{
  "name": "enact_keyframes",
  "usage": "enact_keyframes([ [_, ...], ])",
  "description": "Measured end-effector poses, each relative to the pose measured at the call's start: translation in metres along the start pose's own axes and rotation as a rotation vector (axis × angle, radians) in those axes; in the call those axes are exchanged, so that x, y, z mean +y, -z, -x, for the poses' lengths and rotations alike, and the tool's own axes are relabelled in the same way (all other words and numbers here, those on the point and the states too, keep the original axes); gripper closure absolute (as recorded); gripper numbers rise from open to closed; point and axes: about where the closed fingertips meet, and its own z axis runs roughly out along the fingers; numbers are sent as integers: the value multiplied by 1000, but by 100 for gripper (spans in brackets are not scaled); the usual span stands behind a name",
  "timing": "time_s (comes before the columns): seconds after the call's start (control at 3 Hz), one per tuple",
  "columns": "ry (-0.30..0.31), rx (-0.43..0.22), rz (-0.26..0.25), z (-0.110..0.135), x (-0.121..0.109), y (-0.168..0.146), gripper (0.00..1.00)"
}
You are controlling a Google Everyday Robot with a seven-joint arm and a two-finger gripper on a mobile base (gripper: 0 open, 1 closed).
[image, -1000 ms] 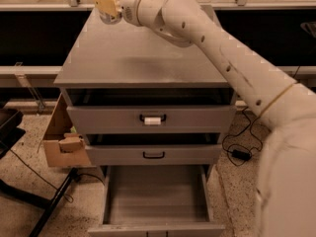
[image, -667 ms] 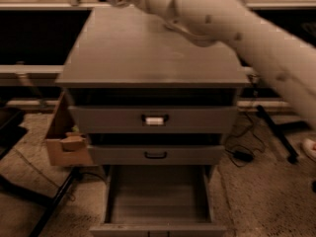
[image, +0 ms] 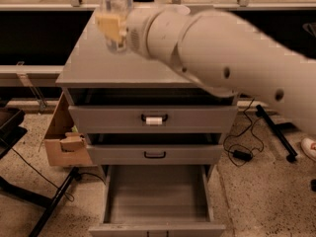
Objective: Place blue plastic bottle into bottom drawer
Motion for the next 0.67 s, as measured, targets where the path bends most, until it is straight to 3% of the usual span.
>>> enact_keyframes([
  [0.33,30,164,47,-102,37,11,100],
  [0.67,120,277,112,-233,70,10,100],
])
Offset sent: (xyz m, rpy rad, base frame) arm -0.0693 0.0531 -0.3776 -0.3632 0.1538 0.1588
